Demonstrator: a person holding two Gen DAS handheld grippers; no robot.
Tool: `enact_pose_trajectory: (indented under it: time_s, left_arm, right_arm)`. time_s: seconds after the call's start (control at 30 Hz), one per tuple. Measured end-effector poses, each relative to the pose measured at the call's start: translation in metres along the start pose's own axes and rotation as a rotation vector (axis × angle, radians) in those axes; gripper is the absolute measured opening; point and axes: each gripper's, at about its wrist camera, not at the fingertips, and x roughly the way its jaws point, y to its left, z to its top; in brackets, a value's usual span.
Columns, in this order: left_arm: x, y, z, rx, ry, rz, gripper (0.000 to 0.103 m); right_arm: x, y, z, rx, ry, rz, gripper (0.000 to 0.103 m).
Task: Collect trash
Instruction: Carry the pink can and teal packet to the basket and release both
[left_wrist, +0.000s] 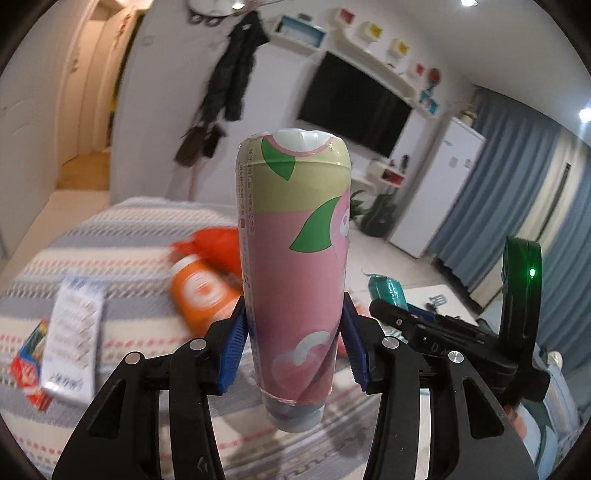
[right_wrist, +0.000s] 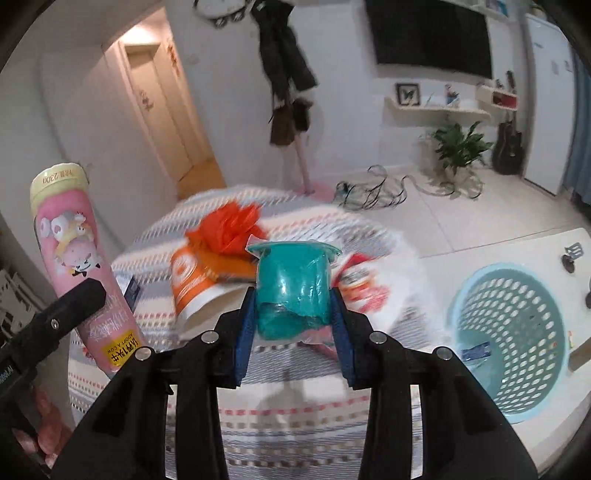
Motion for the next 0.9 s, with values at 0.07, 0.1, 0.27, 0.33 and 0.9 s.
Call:
enact_pose_trajectory:
  time_s: [0.07,0.1,0.27,0.33,0.9]
  left_arm:
    - [0.01,-0.023,0.011,0.03,0.002,-0.037,0.046]
    - [0.014,-0.031,0.014,0.04,0.005,-0.049,0.046]
    - [0.044,-0.091,0.026,0.126,0.017,-0.126,0.046]
    - [0.061,-0.114,0.028,0.15,0.032,-0.159,0.046]
    - [0.225,-0.214,-0.039,0.244,0.297,-0.263,0.046]
  right_arm:
    - [-0.014,-0.018,0.005,0.02,-0.033,-0.02,0.035]
    - [-0.021,-0.029,0.007,0.033,-0.052,-0.037,0.035]
    - [-0.048,-0.084,0.007,0.101,-0.107,-0.122,0.035]
    - [-0.055,-0.112,0.006,0.138,-0.117,-0.162,0.035]
    - [-0.018,-0.281,-0.065,0.41,0.028,-0.331,0.035]
